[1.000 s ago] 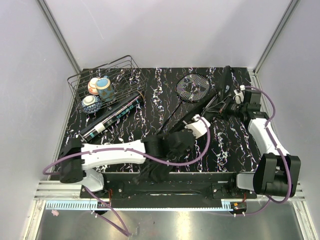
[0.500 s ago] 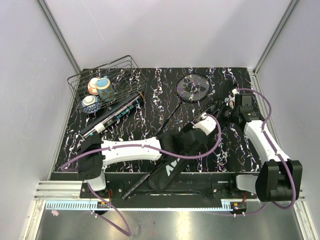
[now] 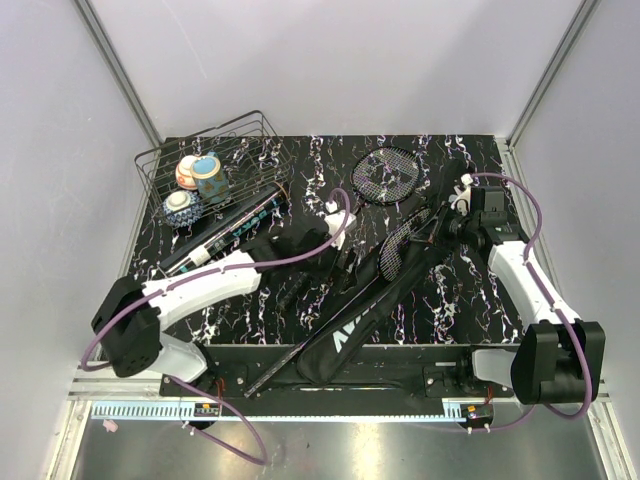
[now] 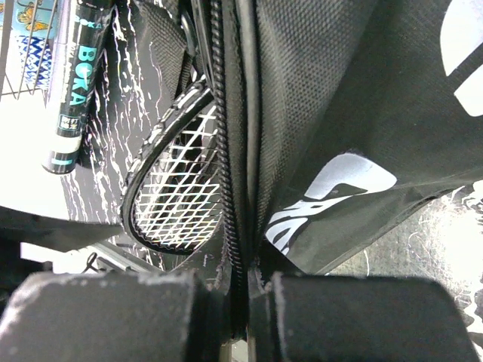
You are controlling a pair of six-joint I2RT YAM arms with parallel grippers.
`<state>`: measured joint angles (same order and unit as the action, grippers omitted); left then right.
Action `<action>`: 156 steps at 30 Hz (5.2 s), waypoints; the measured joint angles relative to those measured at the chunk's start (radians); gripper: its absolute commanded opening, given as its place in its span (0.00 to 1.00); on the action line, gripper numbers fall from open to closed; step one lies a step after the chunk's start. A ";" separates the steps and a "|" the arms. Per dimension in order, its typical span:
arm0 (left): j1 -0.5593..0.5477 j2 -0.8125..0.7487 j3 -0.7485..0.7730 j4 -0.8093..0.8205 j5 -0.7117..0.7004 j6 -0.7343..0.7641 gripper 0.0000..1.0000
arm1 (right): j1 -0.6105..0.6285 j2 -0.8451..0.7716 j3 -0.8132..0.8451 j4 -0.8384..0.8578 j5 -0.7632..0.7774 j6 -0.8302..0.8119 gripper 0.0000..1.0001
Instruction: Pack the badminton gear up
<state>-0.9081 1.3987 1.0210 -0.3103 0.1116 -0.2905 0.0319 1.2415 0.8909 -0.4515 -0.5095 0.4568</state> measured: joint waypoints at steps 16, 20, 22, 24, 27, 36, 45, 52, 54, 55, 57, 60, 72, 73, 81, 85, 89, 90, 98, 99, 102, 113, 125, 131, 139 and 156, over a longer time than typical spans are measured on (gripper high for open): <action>-0.067 0.240 -0.019 0.043 0.155 0.004 0.45 | 0.000 -0.030 -0.027 0.035 -0.034 -0.008 0.00; -0.103 0.285 0.023 0.042 0.153 0.004 0.28 | 0.000 -0.031 -0.028 0.039 -0.041 -0.008 0.00; -0.116 0.311 0.047 0.039 0.141 0.006 0.20 | 0.000 -0.031 -0.028 0.040 -0.045 -0.008 0.00; -0.125 0.330 0.068 0.029 0.129 0.009 0.08 | 0.000 -0.034 -0.032 0.040 -0.051 -0.008 0.00; -0.142 0.340 0.115 -0.045 0.068 0.010 0.00 | 0.000 -0.043 -0.042 0.040 -0.052 -0.008 0.00; -0.171 0.340 0.265 -0.282 -0.041 0.042 0.00 | 0.000 -0.083 -0.054 0.066 -0.051 -0.009 0.00; -0.167 0.338 0.302 -0.422 -0.005 0.071 0.00 | 0.000 -0.110 -0.080 0.078 -0.043 -0.011 0.00; -0.136 0.354 0.357 -0.478 0.040 0.074 0.00 | 0.000 -0.110 -0.090 0.141 -0.054 0.010 0.00; -0.135 0.397 0.437 -0.515 0.041 0.073 0.00 | 0.000 -0.111 -0.098 0.167 -0.061 0.016 0.00; -0.134 0.420 0.473 -0.524 0.042 0.072 0.00 | 0.000 -0.113 -0.103 0.183 -0.066 0.019 0.00; -0.132 0.473 0.537 -0.537 0.039 0.072 0.00 | 0.000 -0.119 -0.112 0.204 -0.080 0.023 0.00; -0.131 0.542 0.613 -0.565 0.029 0.068 0.00 | -0.001 -0.126 -0.129 0.231 -0.087 0.031 0.00; -0.127 0.604 0.768 -0.545 -0.085 -0.081 0.00 | -0.006 -0.127 -0.213 0.391 -0.147 0.135 0.00; -0.127 0.605 0.771 -0.541 -0.098 -0.098 0.00 | -0.007 -0.127 -0.219 0.403 -0.146 0.144 0.00; -0.127 0.628 0.735 -0.303 -0.175 -0.129 0.00 | 0.005 -0.119 -0.238 0.394 -0.185 0.188 0.00; -0.127 0.627 0.673 -0.204 -0.185 -0.039 0.00 | 0.002 -0.082 -0.210 0.340 -0.181 0.177 0.00; -0.139 0.627 0.645 -0.146 -0.275 0.017 0.00 | 0.002 -0.053 -0.177 0.312 -0.182 0.168 0.04; -0.143 0.627 0.640 -0.134 -0.297 0.026 0.00 | 0.002 -0.044 -0.167 0.303 -0.181 0.164 0.08; -0.142 0.628 0.727 -0.210 -0.298 -0.052 0.00 | 0.037 -0.027 -0.103 0.140 -0.067 0.084 0.50; -0.142 0.626 0.727 -0.219 -0.298 -0.071 0.00 | 0.051 -0.027 -0.103 0.136 -0.044 0.082 0.52; -0.138 0.626 0.727 -0.266 -0.295 -0.132 0.00 | 0.104 -0.025 -0.103 0.127 0.040 0.100 0.51; -0.132 0.642 0.797 -0.406 -0.327 -0.185 0.00 | 0.293 -0.116 -0.177 0.104 0.281 0.233 0.00; -0.124 0.486 0.467 -0.105 -0.431 -0.127 0.00 | 0.309 -0.179 -0.199 0.141 0.142 0.323 0.00; -0.113 0.452 0.452 -0.037 -0.354 0.042 0.00 | 0.287 -0.150 -0.151 0.106 0.043 0.241 0.00; -0.087 0.438 0.481 -0.078 -0.227 0.144 0.00 | 0.260 -0.075 -0.081 -0.032 0.051 0.105 0.25; -0.126 0.521 0.704 -0.250 -0.416 -0.233 0.00 | 0.422 -0.040 -0.164 0.056 0.296 0.344 0.52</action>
<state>-1.0344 1.9202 1.7248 -0.5606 -0.3042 -0.5232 0.4538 1.2015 0.7269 -0.3958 -0.2134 0.8009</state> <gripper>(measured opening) 0.104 0.523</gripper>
